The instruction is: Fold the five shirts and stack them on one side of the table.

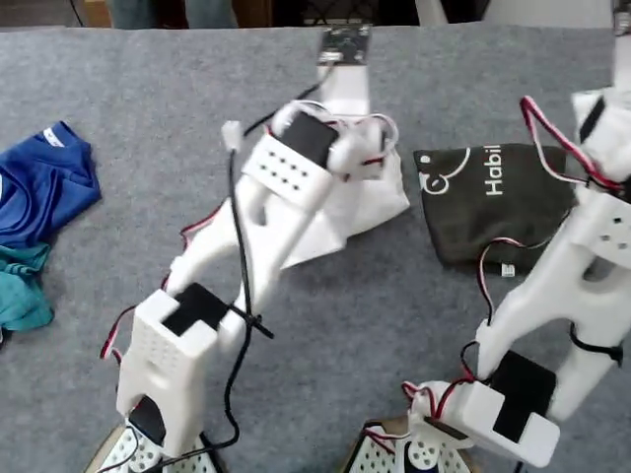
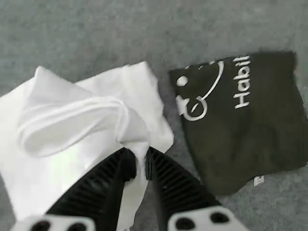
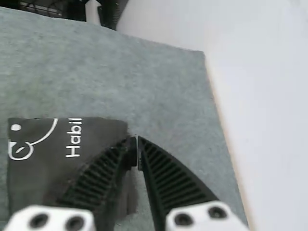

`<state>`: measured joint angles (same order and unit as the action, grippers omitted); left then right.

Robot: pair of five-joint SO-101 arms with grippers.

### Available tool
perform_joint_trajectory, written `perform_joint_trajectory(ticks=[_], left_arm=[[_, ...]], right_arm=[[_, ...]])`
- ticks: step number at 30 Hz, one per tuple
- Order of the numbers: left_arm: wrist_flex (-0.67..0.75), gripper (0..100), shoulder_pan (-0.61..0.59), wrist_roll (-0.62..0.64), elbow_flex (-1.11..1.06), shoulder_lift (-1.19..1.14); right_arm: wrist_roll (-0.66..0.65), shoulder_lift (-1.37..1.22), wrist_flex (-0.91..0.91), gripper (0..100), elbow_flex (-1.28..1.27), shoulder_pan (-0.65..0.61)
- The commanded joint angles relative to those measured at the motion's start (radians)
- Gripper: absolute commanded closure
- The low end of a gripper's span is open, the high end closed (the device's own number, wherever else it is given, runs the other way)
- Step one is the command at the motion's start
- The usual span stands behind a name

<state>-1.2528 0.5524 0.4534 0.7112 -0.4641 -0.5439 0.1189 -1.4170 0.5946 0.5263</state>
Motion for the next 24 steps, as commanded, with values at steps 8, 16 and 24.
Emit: perform_joint_trajectory(ticks=[8,16,24], left_arm=[[0.118,97,0.031,0.006,0.179,-0.242],[0.115,97,-0.031,0.008,0.43,-0.433],[0.12,97,-0.047,0.008,0.576,-0.568]], right_arm=[[-0.005,0.03,0.026,98.2,0.038,0.06],[-0.044,0.028,0.025,98.2,0.028,0.052],[-0.044,0.028,0.02,98.2,0.027,0.006]])
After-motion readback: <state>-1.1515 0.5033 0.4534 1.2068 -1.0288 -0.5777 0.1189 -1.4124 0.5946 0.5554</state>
